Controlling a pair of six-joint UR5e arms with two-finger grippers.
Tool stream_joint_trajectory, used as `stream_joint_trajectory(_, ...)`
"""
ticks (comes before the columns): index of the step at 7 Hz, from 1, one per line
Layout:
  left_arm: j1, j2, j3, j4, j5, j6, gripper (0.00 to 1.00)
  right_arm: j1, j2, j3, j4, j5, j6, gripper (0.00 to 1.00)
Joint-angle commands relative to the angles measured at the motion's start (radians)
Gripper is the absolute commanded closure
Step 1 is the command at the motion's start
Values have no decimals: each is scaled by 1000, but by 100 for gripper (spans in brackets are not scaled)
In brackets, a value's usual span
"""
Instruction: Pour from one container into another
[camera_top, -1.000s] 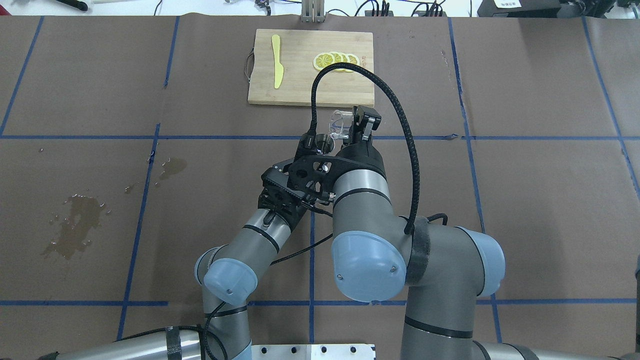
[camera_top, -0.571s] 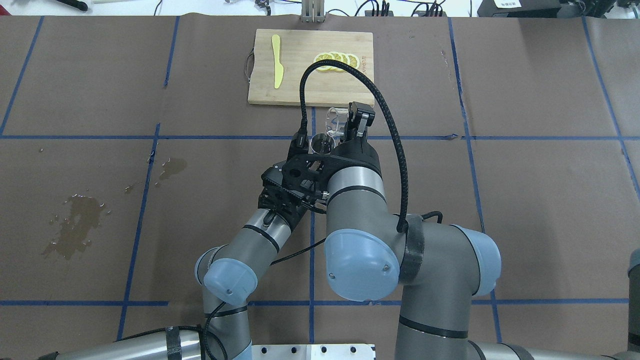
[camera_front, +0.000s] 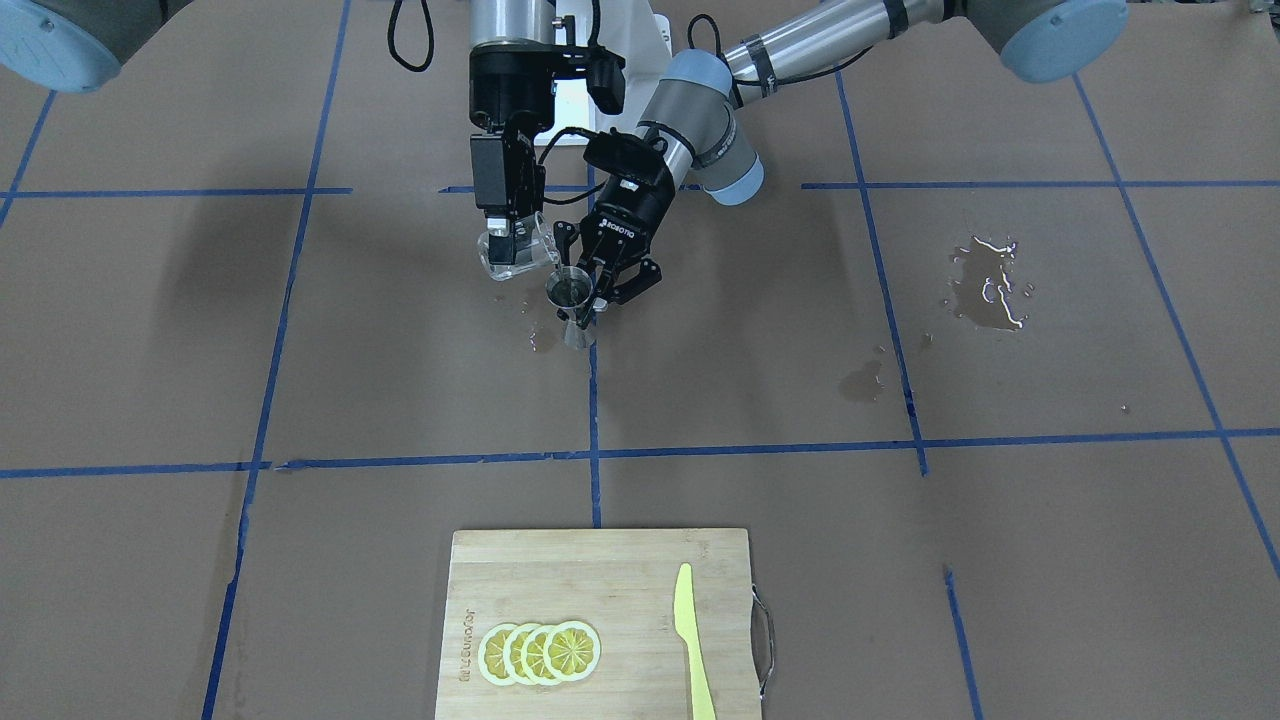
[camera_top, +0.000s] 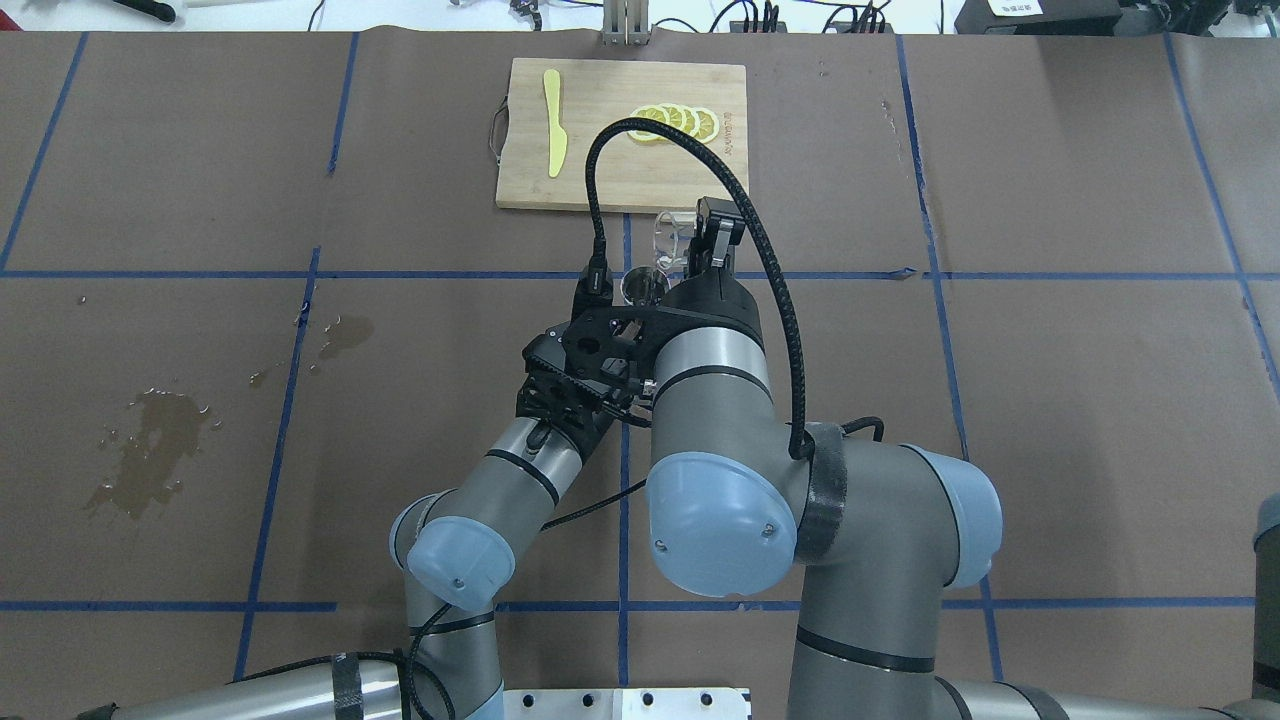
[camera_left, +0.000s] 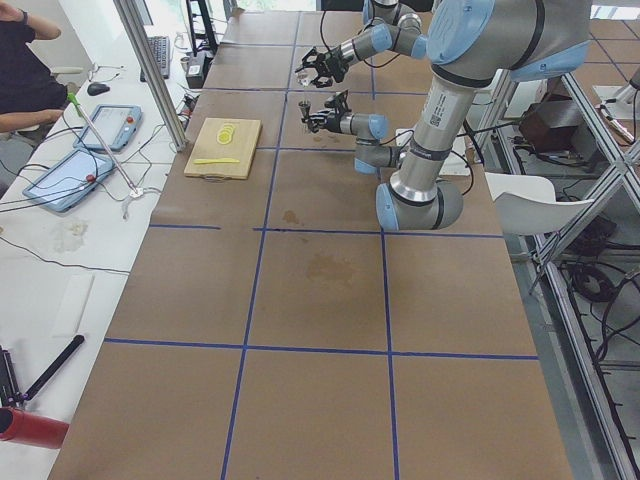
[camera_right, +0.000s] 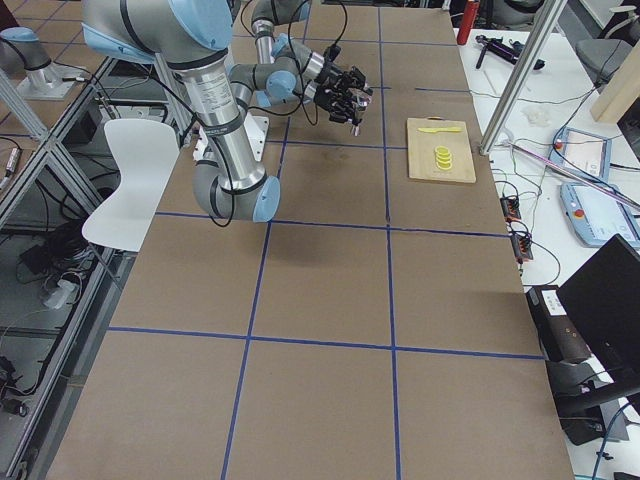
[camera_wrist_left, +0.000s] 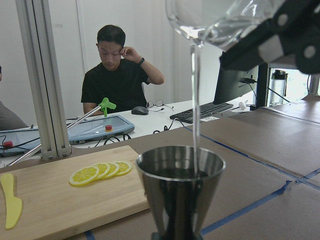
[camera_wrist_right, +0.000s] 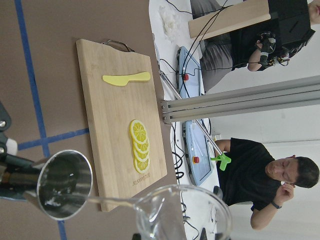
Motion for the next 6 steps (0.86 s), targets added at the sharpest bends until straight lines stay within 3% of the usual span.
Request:
stream_joint_trajectory(1, 0, 0, 0, 0, 0, 0, 100, 1, 0, 0, 0, -2, -14, 100)
stream_joint_trajectory(3, 0, 0, -2, 0, 0, 0, 100, 2, -4, 2, 15, -4, 55, 100)
stream_joint_trajectory(6, 0, 3, -10, 0, 0, 2, 100, 4, -15, 2, 47, 1, 328, 100)
